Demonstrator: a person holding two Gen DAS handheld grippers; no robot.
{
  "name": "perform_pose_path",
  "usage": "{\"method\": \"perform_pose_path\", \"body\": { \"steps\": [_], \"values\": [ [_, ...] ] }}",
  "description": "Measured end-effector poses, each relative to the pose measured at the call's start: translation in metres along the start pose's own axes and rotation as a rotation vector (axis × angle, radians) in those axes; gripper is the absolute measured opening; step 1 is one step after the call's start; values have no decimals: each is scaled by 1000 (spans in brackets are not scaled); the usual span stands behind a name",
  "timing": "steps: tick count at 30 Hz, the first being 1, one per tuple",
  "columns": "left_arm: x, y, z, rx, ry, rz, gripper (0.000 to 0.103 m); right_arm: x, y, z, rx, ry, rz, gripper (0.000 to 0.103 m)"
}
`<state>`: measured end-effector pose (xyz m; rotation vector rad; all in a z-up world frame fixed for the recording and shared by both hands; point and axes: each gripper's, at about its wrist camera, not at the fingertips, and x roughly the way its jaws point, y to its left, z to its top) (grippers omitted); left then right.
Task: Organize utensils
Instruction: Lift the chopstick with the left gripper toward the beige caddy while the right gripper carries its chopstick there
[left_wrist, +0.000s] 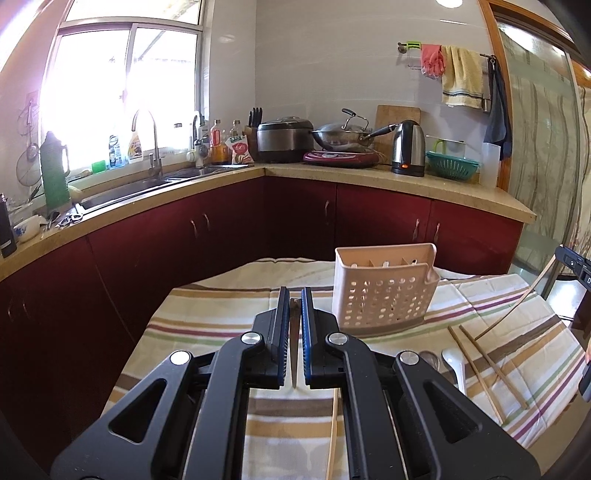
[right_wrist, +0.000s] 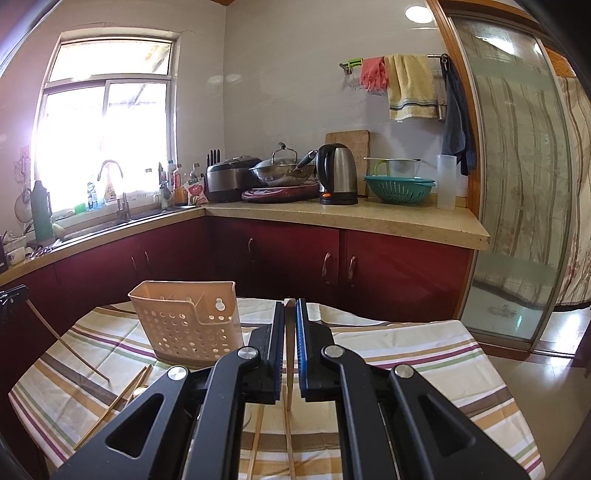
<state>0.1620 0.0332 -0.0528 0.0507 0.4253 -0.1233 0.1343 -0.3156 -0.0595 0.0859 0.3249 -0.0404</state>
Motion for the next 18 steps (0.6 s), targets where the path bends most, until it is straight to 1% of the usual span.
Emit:
{"method": "perform_pose_path", "body": {
  "steps": [9, 18],
  "values": [
    [17, -3, 12, 20, -7, -10, 7, 20, 1, 15, -10, 16, 1, 7],
    [27, -2, 18, 25, -11, -18, 7, 34, 4, 21, -20, 11, 3, 7]
  ]
}}
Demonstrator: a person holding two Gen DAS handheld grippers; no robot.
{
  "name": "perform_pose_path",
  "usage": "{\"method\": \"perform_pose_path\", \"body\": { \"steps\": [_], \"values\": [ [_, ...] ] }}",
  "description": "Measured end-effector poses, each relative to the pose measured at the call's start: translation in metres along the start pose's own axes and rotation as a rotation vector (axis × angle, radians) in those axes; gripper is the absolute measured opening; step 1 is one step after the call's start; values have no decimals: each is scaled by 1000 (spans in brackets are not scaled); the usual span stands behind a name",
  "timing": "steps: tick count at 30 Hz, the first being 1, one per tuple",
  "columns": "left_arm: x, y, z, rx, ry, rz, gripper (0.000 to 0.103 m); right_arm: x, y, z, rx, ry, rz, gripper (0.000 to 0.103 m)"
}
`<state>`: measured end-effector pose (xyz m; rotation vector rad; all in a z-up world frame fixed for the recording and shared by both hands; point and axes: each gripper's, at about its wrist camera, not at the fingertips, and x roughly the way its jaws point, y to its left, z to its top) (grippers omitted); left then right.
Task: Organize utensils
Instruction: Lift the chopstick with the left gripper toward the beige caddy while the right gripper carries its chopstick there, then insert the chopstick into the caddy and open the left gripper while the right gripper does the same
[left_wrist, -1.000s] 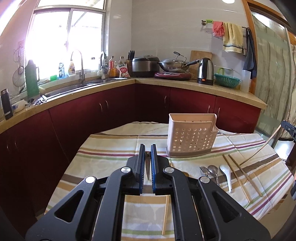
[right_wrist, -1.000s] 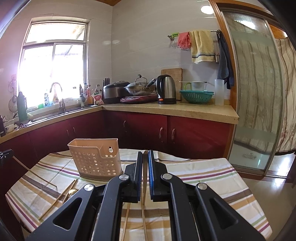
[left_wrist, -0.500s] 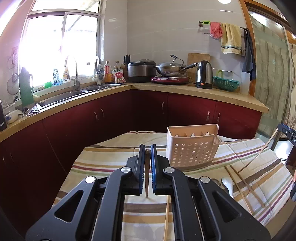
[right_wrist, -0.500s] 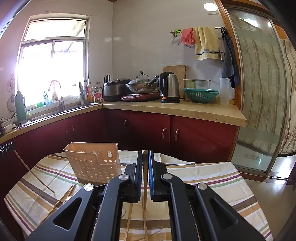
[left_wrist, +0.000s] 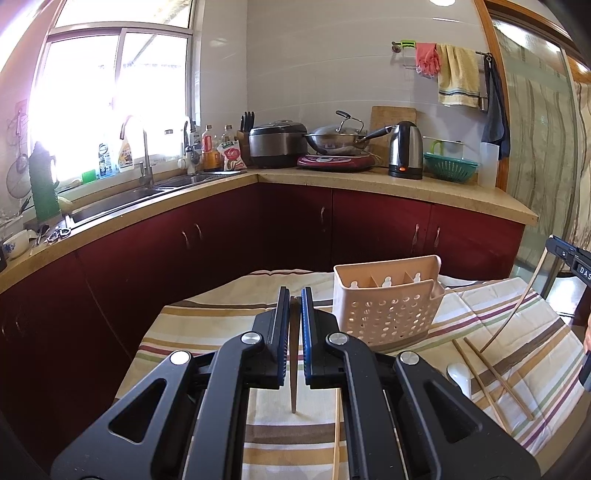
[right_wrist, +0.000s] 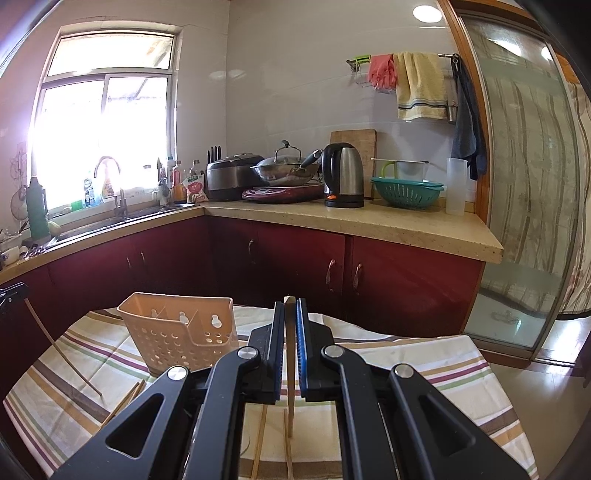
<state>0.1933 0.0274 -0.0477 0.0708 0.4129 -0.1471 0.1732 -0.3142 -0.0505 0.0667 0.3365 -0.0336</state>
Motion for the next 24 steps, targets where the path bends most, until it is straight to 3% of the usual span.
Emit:
{"method": "perform_pose_path", "body": {
  "steps": [15, 24],
  "values": [
    [1, 1, 4, -20, -5, -26, 7, -6, 3, 9, 1, -18, 18, 7],
    [-16, -3, 24, -24, -33, -69, 7, -21, 12, 30, -4, -56, 68, 7]
  ]
}}
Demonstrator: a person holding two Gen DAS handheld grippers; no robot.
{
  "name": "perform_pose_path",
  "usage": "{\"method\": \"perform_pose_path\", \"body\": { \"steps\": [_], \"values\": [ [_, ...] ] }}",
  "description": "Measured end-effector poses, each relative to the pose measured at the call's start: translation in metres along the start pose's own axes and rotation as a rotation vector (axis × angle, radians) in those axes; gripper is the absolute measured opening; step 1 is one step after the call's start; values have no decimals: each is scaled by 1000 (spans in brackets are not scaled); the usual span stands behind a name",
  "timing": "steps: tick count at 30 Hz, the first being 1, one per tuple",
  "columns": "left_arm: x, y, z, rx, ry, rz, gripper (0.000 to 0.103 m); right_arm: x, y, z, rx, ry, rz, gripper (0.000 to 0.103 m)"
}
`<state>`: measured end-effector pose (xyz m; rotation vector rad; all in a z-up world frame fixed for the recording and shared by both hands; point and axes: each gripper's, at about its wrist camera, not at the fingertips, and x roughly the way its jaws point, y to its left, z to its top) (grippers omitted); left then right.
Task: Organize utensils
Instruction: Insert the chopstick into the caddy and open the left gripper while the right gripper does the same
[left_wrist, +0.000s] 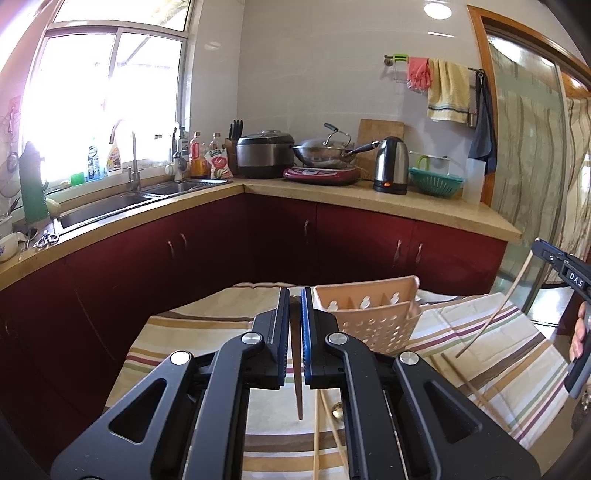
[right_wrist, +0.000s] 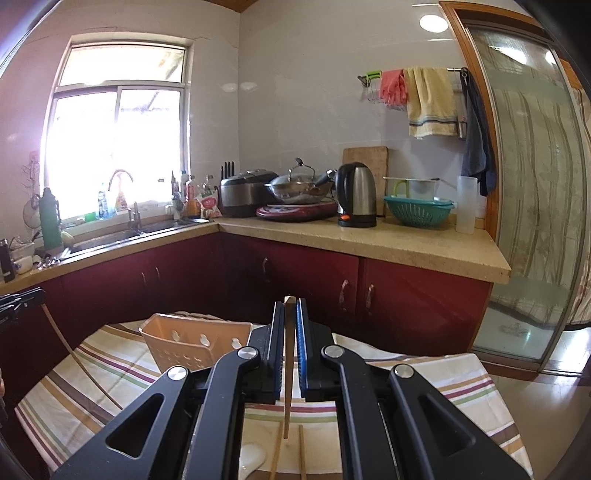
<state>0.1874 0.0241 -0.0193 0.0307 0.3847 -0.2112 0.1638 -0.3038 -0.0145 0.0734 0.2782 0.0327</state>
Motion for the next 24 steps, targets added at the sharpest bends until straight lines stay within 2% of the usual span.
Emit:
{"method": "perform_pose_path", "body": {
  "steps": [13, 24],
  "values": [
    [-7, -22, 65, 33, -101, -56, 7, 8, 21, 55, -23, -69, 94, 7],
    [21, -30, 127, 1, -172, -86, 7, 35, 44, 90, -52, -99, 138, 7]
  ]
}}
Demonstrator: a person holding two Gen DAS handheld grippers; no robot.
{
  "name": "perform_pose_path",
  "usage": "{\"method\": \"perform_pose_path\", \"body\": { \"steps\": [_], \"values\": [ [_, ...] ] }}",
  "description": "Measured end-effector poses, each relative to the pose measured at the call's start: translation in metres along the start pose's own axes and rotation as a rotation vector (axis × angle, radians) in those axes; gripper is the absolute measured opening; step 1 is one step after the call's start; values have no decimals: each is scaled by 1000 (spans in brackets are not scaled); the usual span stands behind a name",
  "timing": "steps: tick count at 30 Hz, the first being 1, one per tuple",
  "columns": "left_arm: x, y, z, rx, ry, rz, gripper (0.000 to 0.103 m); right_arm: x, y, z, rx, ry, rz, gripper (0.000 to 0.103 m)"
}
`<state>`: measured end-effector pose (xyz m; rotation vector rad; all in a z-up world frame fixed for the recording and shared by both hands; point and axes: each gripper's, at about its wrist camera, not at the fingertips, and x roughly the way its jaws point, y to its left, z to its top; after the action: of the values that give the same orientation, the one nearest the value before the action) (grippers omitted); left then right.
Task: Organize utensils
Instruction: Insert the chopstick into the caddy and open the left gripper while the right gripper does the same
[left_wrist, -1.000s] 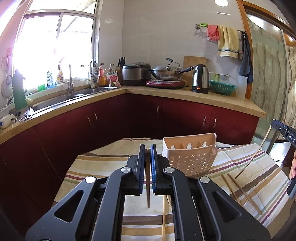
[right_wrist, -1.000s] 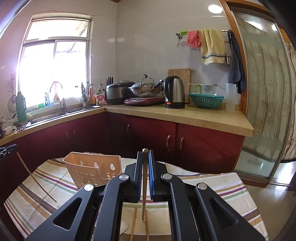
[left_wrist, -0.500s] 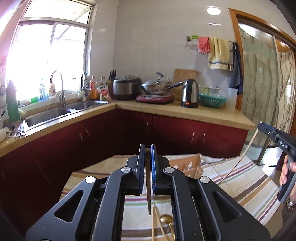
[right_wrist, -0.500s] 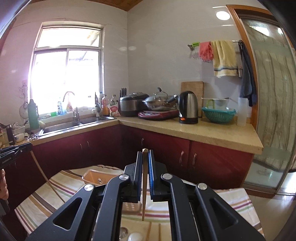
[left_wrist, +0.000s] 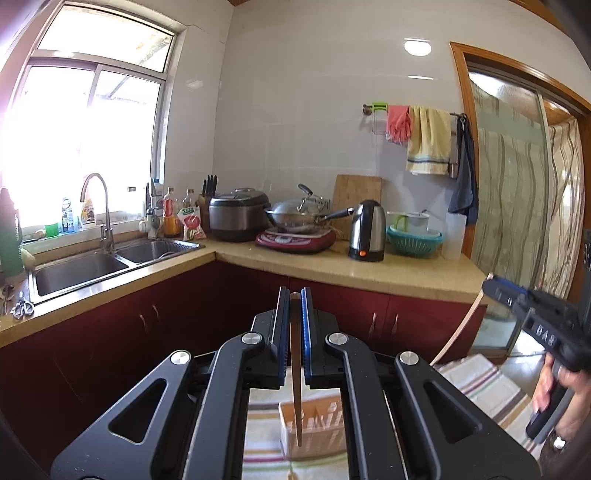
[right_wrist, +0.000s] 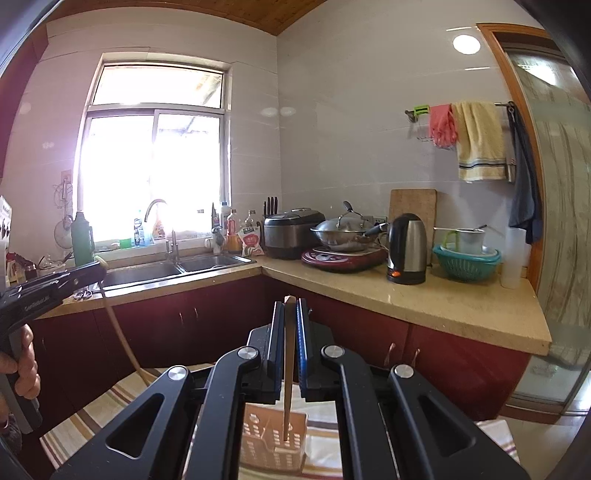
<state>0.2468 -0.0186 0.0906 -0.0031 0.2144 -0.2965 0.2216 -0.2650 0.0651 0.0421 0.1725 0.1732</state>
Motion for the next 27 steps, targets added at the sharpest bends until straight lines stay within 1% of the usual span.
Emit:
{"method": "perform_pose_path", "body": {
  "steps": [5, 8, 10, 19, 23, 27],
  "values": [
    [27, 3, 16, -39, -11, -6, 7, 20, 2, 3, 1, 13, 3, 7],
    [44, 4, 12, -39, 12, 0, 7, 32, 0, -2, 3, 37, 5, 7],
    [55, 6, 5, -43, 39, -1, 7, 42, -1, -9, 9, 62, 5, 7],
    [113, 22, -50, -67, 196, 13, 7, 86, -8, -45, 41, 195, 24, 7],
    [131, 26, -65, -70, 234, 17, 7, 102, -10, -59, 47, 254, 30, 7],
    [145, 30, -75, -76, 259, 22, 7, 113, -15, -67, 66, 286, 31, 7]
  ]
}}
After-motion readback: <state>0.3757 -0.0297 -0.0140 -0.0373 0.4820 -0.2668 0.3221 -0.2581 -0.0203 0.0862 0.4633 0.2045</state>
